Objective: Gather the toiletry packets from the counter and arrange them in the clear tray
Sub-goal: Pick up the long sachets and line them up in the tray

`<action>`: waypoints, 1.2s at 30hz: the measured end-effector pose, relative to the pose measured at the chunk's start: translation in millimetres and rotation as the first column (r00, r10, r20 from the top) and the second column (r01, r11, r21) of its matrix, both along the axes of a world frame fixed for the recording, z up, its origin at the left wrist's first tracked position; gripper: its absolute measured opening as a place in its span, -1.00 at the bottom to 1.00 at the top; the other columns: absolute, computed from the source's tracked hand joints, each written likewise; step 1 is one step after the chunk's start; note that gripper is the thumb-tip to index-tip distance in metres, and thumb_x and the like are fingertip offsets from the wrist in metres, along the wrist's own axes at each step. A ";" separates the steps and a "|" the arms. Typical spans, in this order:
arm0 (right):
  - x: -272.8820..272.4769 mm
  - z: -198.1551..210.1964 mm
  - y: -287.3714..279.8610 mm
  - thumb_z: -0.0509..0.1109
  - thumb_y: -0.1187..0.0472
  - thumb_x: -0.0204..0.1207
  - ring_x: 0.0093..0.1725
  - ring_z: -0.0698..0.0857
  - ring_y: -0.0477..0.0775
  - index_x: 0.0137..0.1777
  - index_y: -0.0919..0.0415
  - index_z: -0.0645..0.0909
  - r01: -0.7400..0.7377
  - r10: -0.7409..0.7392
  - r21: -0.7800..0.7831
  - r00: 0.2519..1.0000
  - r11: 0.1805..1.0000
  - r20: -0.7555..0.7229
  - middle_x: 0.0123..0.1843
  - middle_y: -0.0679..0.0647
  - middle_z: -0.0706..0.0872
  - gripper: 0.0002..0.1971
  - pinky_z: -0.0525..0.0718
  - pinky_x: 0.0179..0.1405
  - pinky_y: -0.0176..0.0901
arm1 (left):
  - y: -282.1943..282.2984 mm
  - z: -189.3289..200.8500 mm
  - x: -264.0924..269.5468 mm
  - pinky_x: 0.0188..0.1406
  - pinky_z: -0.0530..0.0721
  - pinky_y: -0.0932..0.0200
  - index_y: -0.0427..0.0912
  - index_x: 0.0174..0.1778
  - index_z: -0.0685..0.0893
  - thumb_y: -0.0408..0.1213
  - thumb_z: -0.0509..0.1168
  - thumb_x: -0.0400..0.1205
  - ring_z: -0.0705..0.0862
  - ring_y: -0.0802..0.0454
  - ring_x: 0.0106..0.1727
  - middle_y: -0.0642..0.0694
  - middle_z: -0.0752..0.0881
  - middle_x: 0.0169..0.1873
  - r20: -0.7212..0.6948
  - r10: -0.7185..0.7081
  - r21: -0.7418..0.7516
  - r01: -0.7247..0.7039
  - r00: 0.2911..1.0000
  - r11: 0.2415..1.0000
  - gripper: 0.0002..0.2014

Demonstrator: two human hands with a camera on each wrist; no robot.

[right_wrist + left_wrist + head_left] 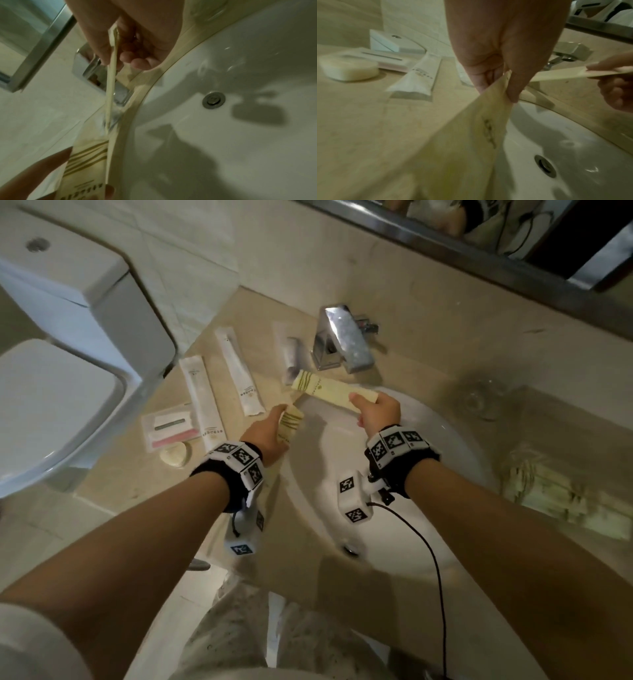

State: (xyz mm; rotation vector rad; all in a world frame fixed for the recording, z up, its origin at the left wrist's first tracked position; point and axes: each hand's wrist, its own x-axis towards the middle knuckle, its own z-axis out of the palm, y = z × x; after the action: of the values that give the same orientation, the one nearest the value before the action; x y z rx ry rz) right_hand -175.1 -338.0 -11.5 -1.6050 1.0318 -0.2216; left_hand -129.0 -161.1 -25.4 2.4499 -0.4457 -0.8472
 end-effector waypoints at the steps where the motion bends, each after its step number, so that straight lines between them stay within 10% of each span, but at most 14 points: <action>1: -7.3 4.2 -9.8 0.44 0.22 0.48 -0.53 0.44 -0.05 -0.16 0.23 0.63 0.023 -0.023 -0.007 1.000 1.000 0.000 -0.43 0.03 0.56 -0.92 0.47 -0.56 -0.36 | -8.1 3.3 -2.6 0.10 0.53 0.03 0.01 0.61 0.06 -0.35 0.27 0.58 0.60 -0.31 0.27 -0.35 0.57 0.33 0.008 0.006 -0.026 -0.006 1.000 1.000 -0.27; 4: -34.3 11.8 -42.7 0.40 0.15 0.52 -0.52 0.45 -0.09 -0.33 0.17 0.58 0.090 -0.090 -0.054 0.996 0.994 0.004 -0.48 -0.01 0.51 -0.79 0.43 -0.60 -0.43 | -36.2 12.0 -13.2 0.18 0.52 0.05 0.10 0.63 -0.02 -0.37 0.25 0.59 0.56 -0.27 0.34 -0.28 0.49 0.43 0.021 -0.006 -0.110 0.008 1.000 0.994 -0.23; 9: -86.1 17.0 -91.0 0.33 0.04 0.57 -0.50 0.46 -0.02 -0.44 0.15 0.48 0.263 -0.260 -0.107 0.965 0.959 0.046 -0.49 0.04 0.50 -0.64 0.45 -0.44 -0.21 | -86.9 14.5 -33.1 0.35 0.48 0.07 -0.04 0.48 0.41 -0.34 0.21 0.62 0.54 -0.22 0.37 -0.20 0.55 0.40 0.139 -0.130 -0.082 0.142 0.982 0.986 -0.53; 14: -158.1 21.9 -146.8 0.20 -0.08 0.62 -0.10 0.61 0.10 0.12 0.41 0.60 0.506 -0.507 -0.082 0.862 0.859 0.014 -0.09 0.17 0.62 -0.51 0.60 -0.30 -0.22 | -147.1 19.3 -67.8 0.31 0.52 0.05 -0.06 0.37 0.53 -0.36 0.17 0.63 0.56 -0.25 0.36 -0.21 0.57 0.41 0.099 -0.233 -0.147 0.246 0.967 0.958 -0.62; 19: -233.3 25.9 -189.1 0.15 -0.04 0.66 -0.04 0.55 0.07 0.25 0.45 0.53 0.641 -0.645 -0.075 0.762 0.764 -0.063 -0.03 0.16 0.56 -0.49 0.54 -0.03 -0.12 | -199.0 24.1 -105.5 0.28 0.50 0.10 -0.12 0.37 0.53 -0.41 0.11 0.64 0.55 -0.25 0.36 -0.20 0.57 0.40 0.108 -0.335 -0.210 0.350 0.936 0.913 -0.62; 25: -297.8 23.4 -219.0 0.07 0.06 0.71 0.42 0.55 0.30 0.49 0.45 0.37 0.701 -0.707 -0.120 0.669 0.703 -0.229 0.47 0.33 0.51 -0.48 0.52 0.42 0.10 | -244.8 19.2 -143.8 0.19 0.65 -0.06 -0.03 0.30 0.56 -0.39 0.09 0.61 0.67 -0.27 0.15 -0.27 0.70 0.18 0.034 -0.420 -0.287 0.412 0.907 0.865 -0.63; 36: -335.4 3.0 -248.4 0.01 0.14 0.73 0.41 0.53 0.32 0.41 0.51 0.42 0.511 -0.559 -0.244 0.662 0.824 -0.500 0.43 0.38 0.53 -0.54 0.49 0.32 0.01 | -284.7 8.0 -161.3 0.11 0.63 -0.02 -0.06 0.29 0.55 -0.41 0.09 0.60 0.66 -0.26 0.08 -0.30 0.75 0.04 0.043 -0.442 -0.268 0.437 0.896 0.859 -0.64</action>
State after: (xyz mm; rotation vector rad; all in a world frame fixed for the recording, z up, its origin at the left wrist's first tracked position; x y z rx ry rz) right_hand -510.5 -586.4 -8.5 -1.4188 1.9863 -0.1966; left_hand -290.3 -445.8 -17.4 2.1089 -1.0722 -0.9159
